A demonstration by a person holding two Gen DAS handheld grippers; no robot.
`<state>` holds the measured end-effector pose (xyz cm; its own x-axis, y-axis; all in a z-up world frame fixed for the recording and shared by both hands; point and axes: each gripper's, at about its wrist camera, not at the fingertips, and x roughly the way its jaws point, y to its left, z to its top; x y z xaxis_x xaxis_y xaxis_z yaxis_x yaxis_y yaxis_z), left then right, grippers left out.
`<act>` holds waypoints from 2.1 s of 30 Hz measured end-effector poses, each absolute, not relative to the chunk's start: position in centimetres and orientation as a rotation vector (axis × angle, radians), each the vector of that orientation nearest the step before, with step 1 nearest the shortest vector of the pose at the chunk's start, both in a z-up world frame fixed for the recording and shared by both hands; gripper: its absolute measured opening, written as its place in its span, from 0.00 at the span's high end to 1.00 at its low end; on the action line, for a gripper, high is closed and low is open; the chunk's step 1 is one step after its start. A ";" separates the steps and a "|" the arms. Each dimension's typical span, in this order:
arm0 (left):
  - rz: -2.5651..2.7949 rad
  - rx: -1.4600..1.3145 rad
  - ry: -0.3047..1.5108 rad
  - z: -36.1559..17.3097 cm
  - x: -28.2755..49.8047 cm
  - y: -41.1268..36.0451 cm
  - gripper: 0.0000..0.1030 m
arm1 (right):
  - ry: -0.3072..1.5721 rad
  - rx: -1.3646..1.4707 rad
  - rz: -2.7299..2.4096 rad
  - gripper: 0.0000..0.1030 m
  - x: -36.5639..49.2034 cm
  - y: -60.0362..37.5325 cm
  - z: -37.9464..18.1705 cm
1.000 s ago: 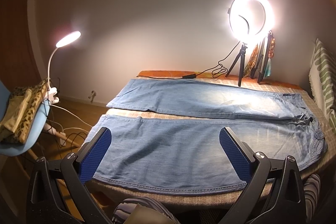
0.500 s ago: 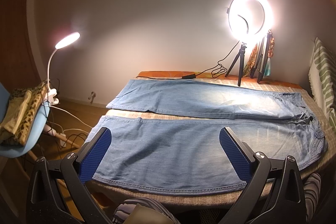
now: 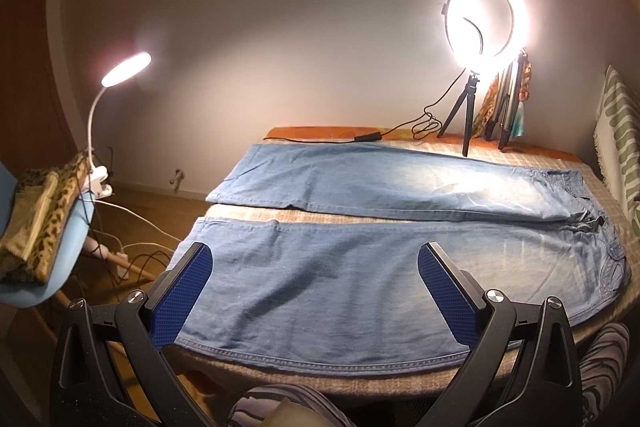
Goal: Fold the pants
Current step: 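Lower both grippers toward the long outer edge of the jeans leg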
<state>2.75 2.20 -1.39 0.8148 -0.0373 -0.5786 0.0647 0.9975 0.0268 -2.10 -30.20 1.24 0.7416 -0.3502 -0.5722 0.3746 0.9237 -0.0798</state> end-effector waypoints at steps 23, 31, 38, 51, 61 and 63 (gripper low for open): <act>-0.168 0.019 0.673 -2.2 16.8 4.9 0.16 | 0.668 -0.112 -0.114 0.09 15.2 -27.1 0.5; -0.157 0.082 0.719 -4.2 23.5 3.7 0.16 | 0.724 -0.153 -0.110 0.09 22.4 -27.4 -2.2; -0.154 0.065 0.775 -6.1 29.0 3.4 0.16 | 0.755 -0.173 -0.080 0.09 27.8 -27.4 -4.8; -0.201 0.008 0.927 -12.4 36.1 2.2 0.16 | 0.843 -0.238 0.114 0.11 37.4 -26.5 -11.0; -0.234 0.036 1.010 -16.6 39.1 0.8 0.16 | 0.946 -0.279 0.231 0.21 43.9 -25.6 -16.2; -0.242 0.054 1.016 -17.1 39.4 0.6 0.16 | 0.969 -0.271 0.246 0.21 44.7 -25.8 -17.0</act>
